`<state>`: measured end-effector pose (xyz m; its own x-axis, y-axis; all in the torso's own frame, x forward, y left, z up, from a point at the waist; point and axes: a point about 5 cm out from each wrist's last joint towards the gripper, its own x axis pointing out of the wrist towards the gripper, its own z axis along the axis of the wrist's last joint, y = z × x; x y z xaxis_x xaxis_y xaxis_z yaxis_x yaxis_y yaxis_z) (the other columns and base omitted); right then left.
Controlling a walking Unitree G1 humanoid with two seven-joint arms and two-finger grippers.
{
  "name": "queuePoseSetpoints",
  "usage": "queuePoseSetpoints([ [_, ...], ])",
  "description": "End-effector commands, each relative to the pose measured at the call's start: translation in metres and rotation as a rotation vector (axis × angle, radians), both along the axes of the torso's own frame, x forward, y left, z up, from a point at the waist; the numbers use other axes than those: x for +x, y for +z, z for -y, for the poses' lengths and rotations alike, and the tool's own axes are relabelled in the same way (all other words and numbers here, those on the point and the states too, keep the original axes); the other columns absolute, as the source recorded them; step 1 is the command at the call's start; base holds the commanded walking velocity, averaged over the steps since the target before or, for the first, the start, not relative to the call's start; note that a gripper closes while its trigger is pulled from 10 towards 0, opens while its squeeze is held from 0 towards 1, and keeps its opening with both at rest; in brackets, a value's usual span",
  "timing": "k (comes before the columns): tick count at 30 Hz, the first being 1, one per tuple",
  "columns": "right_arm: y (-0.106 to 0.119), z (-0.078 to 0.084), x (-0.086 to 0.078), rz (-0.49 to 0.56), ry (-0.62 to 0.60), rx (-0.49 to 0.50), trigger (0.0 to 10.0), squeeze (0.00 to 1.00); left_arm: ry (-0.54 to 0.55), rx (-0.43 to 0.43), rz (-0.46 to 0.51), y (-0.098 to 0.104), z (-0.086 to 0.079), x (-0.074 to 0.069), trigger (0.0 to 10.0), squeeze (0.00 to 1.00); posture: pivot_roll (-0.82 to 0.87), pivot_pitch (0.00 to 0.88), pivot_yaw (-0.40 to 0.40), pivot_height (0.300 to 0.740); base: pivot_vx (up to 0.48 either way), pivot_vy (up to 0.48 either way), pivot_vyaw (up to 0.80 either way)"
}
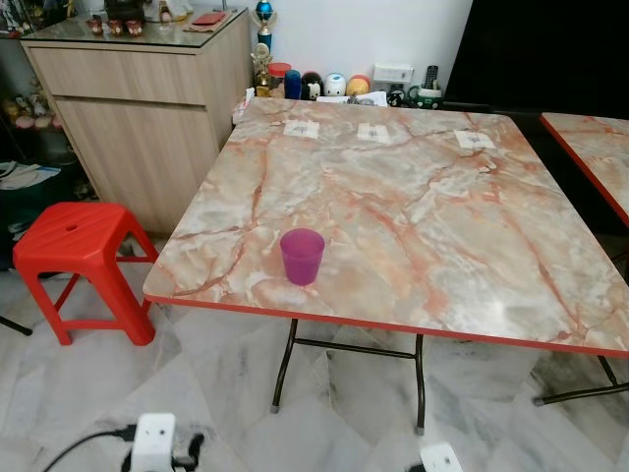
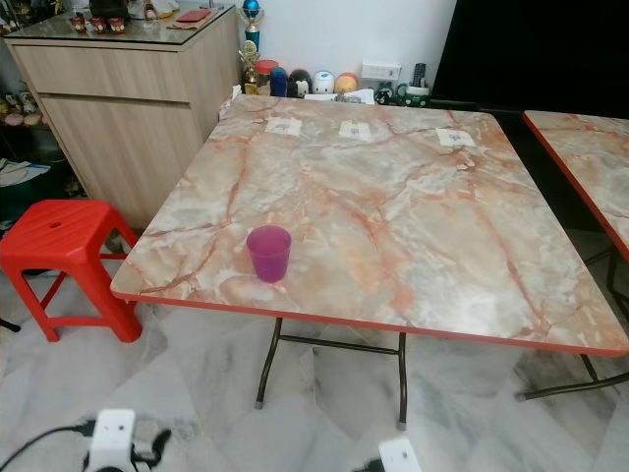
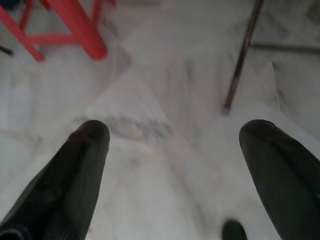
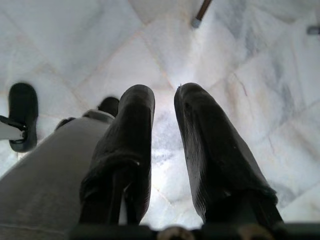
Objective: Setting the table
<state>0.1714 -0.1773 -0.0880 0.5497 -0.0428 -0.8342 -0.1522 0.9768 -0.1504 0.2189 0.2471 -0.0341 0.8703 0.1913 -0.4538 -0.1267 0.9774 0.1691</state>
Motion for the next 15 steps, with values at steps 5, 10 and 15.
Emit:
queuePoseSetpoints([
  [5, -0.003, 0.013, -0.008, -0.004, -0.138, 0.0, 10.0, 0.0, 0.009, 0.054, 0.263, 0.031, -0.005, 0.001, 10.0, 0.0, 0.04, 0.051, -0.014, 0.74, 0.0, 0.0, 0.0],
  [10, -0.004, 0.021, -0.012, -0.009, -0.178, -0.015, 10.0, 0.0, -0.002, 0.055, 0.458, 0.072, 0.006, 0.013, 10.0, 0.0, 0.06, 0.05, -0.02, 0.74, 0.0, 0.0, 0.0],
  [15, -0.004, 0.024, -0.013, -0.001, -0.182, -0.015, 10.0, 0.0, -0.005, 0.052, 0.552, 0.094, 0.017, 0.025, 10.0, 1.0, 0.06, 0.056, -0.023, 0.74, 0.0, 0.0, 0.0],
])
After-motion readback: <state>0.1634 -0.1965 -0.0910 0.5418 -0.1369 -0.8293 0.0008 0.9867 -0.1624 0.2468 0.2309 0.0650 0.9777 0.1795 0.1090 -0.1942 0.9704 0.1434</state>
